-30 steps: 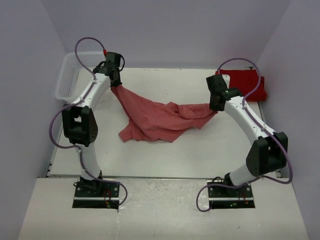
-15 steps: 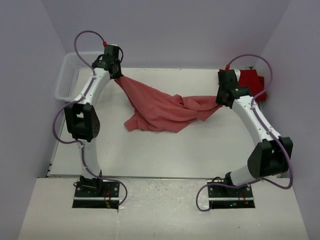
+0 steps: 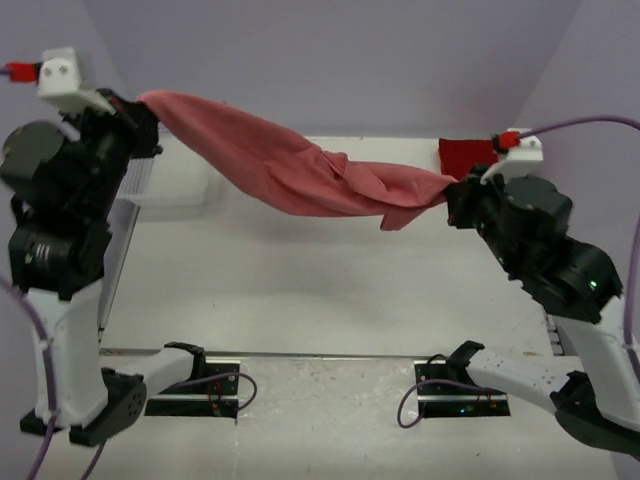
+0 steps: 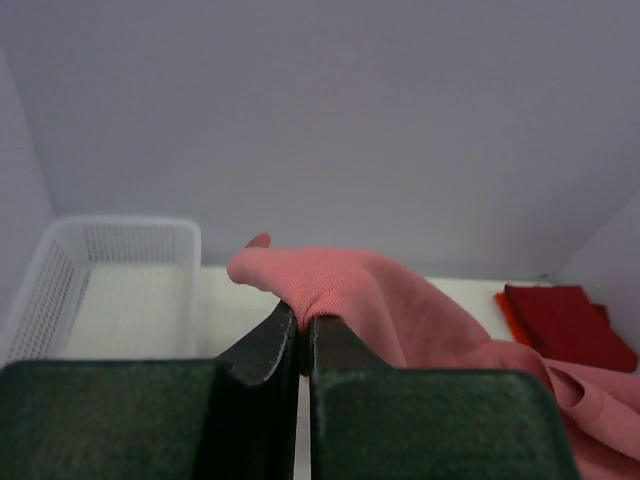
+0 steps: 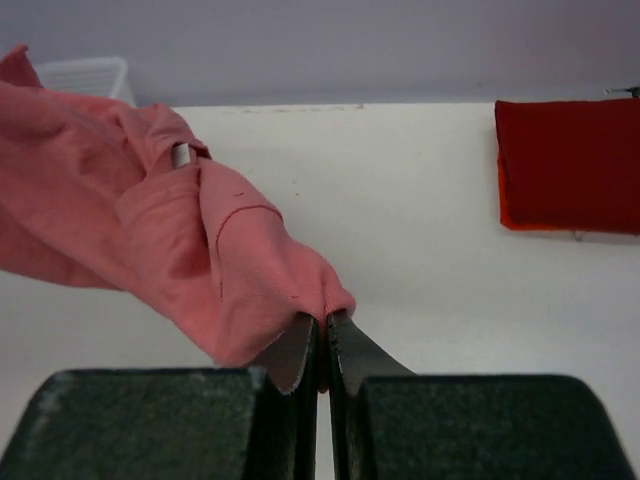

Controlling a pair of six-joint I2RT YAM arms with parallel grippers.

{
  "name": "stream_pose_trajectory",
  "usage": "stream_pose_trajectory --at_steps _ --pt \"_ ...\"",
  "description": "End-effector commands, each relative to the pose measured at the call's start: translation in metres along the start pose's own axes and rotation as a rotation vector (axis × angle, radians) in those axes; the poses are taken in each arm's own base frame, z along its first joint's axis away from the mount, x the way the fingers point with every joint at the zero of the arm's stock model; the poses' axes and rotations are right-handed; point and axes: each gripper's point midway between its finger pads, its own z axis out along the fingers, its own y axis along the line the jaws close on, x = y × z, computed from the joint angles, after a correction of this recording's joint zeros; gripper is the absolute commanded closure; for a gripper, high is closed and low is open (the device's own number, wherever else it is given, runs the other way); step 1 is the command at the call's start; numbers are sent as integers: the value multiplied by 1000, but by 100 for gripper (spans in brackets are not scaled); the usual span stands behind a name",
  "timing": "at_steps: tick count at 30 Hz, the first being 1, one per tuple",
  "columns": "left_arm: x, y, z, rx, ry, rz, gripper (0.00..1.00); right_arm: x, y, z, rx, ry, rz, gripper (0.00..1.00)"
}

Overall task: Fold and stack the t-shirts
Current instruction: Flatten out the tshirt

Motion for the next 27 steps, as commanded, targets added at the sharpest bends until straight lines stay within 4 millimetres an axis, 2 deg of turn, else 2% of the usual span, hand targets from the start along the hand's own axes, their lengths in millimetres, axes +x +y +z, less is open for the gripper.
stream_pose_trajectory --at_steps 1,4,5,6,7,8,10,11,13,14,16,17,18,19,20,21,22,23,24,25,27 --pt "-6 -12 -28 89 -69 7 100 -7 -29 -36 80 -41 38 100" --pt "28 -7 10 62 44 18 100 -6 -37 -27 152 -59 18 100" --pt "48 -4 33 52 96 16 100 -7 -42 -21 199 -72 21 100" --pt "62 -7 47 70 129 11 100 -6 -41 -14 216 -69 18 100" --pt "78 -5 63 62 157 8 100 -1 -38 3 241 -38 0 100" --pt "106 0 88 43 225 6 100 4 -48 14 299 -17 2 100" --pt "136 8 115 8 287 11 100 20 -53 39 339 42 10 100" --pt "174 18 139 -32 380 21 100 45 -65 63 407 112 -10 100" --pt "209 24 158 -54 457 31 100 68 -66 95 397 147 -14 100" --pt "245 36 174 -103 520 48 100 101 -75 117 431 234 -31 100" --pt "291 51 188 -152 595 70 100 130 -73 142 423 289 -43 100" --pt "331 61 196 -182 673 73 100 147 -74 151 433 334 -48 100" --pt "359 67 197 -189 711 76 100 169 -76 164 454 388 -63 98" --pt "377 72 199 -202 736 82 100 179 -69 175 418 401 -58 90" --pt "407 82 198 -238 794 88 100 192 -72 179 427 426 -69 82" --pt "424 88 195 -268 812 100 100 202 -75 184 449 445 -73 58" --pt "431 98 194 -310 812 123 96 204 -75 187 451 444 -76 45" --pt "437 101 192 -323 817 135 89 203 -74 188 448 443 -81 27" --pt "441 104 188 -338 812 138 86 198 -74 188 451 434 -82 26" --pt "434 108 185 -372 788 144 84 194 -75 186 454 427 -84 25" --pt "403 100 178 -375 683 128 59 180 -74 181 457 394 -85 21"
